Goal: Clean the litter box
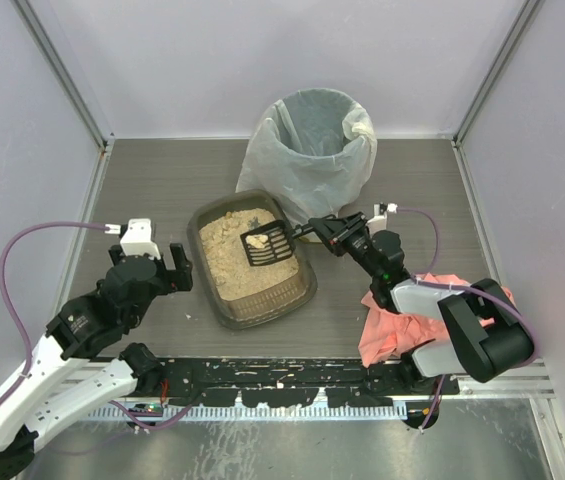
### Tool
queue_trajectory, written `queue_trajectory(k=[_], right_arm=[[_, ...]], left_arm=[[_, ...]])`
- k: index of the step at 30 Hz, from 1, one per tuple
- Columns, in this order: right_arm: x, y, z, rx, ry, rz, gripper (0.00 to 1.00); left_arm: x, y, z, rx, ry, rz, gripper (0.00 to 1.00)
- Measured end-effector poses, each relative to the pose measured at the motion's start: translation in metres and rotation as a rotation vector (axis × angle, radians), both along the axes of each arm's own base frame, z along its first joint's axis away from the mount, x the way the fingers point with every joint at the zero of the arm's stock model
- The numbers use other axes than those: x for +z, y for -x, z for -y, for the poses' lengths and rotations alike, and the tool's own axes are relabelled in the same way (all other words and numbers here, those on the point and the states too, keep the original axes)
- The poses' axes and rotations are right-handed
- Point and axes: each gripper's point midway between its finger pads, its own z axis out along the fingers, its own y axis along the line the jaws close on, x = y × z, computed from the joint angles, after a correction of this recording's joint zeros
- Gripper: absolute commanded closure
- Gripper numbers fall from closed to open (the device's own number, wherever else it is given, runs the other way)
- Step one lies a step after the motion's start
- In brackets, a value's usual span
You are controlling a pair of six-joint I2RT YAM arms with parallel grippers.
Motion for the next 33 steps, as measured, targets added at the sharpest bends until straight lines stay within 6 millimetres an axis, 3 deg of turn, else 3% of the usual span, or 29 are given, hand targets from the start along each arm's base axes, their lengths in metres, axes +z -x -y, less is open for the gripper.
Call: queue_trajectory(k=[10,13,19,26,30,33], right_arm=[[0.008,0.008,-0.01,0.052,0.038,0.045,0.99],[0.01,0.001,0.002,0.014,0.047,0.06,0.99],[0.017,0.001,0.002,0.026,0.033,0.109,0.99],[0.018,0.002,-0.009,0.064,0.003,0.143,0.99],[0.019,0.0,-0.027,0.111,0.003,0.162,0.99],[0.016,0.002,-0.023,0.104,-0.001,0.163,0.99]], left_arm=[[0.001,0.004,-0.007,0.011,-0.004,0.005,0.06],[-0.002,0.006,-0.009,0.014,-0.012,-0.007,0.06],[-0.003,0.01,-0.013,0.019,-0.012,-0.012,0.06],[-0.003,0.01,-0.014,0.026,-0.003,-0.012,0.06],[-0.003,0.011,-0.014,0.027,-0.004,-0.012,0.06],[-0.004,0.011,-0.014,0.026,-0.004,-0.013,0.06]])
